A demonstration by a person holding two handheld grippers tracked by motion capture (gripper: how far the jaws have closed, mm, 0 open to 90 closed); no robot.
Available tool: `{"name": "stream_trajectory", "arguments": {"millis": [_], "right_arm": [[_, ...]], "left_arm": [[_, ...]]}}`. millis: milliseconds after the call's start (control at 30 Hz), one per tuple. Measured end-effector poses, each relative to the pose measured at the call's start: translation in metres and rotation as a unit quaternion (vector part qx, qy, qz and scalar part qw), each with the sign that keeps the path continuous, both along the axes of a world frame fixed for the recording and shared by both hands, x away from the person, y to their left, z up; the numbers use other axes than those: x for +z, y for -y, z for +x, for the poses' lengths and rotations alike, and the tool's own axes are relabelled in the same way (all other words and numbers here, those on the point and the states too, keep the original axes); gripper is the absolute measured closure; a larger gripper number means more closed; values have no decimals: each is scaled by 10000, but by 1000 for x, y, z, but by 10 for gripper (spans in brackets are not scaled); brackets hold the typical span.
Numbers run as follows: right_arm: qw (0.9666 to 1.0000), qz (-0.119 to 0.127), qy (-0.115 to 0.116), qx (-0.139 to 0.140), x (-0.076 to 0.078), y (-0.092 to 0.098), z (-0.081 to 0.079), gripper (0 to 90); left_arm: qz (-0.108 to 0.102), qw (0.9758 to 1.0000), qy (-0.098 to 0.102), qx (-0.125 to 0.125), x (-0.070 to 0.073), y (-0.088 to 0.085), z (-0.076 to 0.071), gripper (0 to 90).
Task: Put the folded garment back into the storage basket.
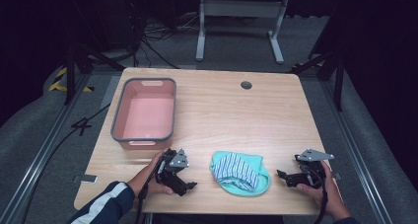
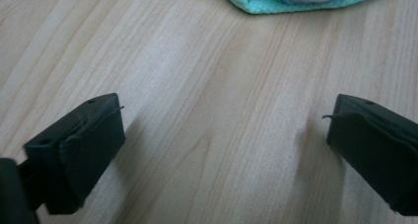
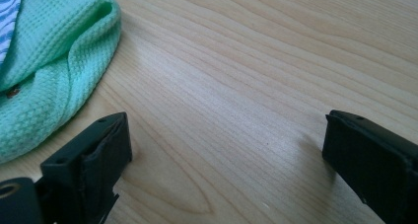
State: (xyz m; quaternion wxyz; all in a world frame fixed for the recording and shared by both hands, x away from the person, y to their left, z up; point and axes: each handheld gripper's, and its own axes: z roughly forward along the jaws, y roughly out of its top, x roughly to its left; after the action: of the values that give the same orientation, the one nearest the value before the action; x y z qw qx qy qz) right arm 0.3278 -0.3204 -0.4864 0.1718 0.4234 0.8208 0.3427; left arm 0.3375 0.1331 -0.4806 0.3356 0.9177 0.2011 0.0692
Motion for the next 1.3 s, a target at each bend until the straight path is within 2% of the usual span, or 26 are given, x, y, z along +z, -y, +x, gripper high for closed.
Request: {"name": "stream_trajectory", "arguments": {"millis": [100,133,167,233,300,367,400,433,533,600,733,800,867,967,1067,1133,1167,1233,1300], "right_arm": [[10000,-63,-47,6,1,0,1,67],[10000,-55,-60,-12,2,-1,0,108],[10000,5,-35,-43,3,-1,0,186],[9998,161,-25,-90,4,0,-2,207],[9993,350,-63,-130,5,1,-4,274],[9990,421,-10,-142,7,0,-6,297],[9991,399,47,-164,9,-1,-8,314],[9990,406,72,-147,11,-3,-10,338],[9992,358,154,-71,19,-15,-15,355],[9993,311,183,6,23,-26,-18,359],[9994,250,180,177,29,-50,-23,348],[9994,203,122,258,29,-61,-23,344],[9994,147,94,297,29,-69,-22,343],[9996,61,11,293,26,-80,-18,341],[9996,-81,-92,262,21,-89,-11,341],[9995,-166,-168,186,17,-94,-7,332],[9994,-169,-247,199,15,-96,-6,319],[9995,-167,-228,149,14,-96,-6,297],[9995,-89,-285,80,12,-95,-5,285]], "left_arm": [[-203,9997,-34,153,1,-2,2,182],[-192,9997,-90,139,2,-2,3,181],[-181,9997,-155,106,4,-2,5,178],[-187,9997,-111,94,7,-1,7,196],[-223,9997,-103,84,10,1,9,210],[-419,9990,-165,22,13,5,13,218],[-465,9988,-174,6,14,7,15,220],[-405,9991,-137,-31,16,10,17,229],[-393,9992,-76,-52,18,22,20,258],[-388,9991,-115,-88,18,27,23,277],[-203,9997,-42,-140,18,41,29,290],[-286,9993,-97,-207,17,46,33,289],[-285,9994,-60,-182,17,52,37,289],[-386,9992,-57,-127,16,60,42,282],[-209,9996,-5,-197,11,69,44,273],[-221,9996,-88,-182,7,76,44,266],[-195,9996,-110,-157,5,78,44,253],[-268,9994,-176,-103,3,79,45,227],[-329,9993,-148,-77,1,78,44,216]]}}
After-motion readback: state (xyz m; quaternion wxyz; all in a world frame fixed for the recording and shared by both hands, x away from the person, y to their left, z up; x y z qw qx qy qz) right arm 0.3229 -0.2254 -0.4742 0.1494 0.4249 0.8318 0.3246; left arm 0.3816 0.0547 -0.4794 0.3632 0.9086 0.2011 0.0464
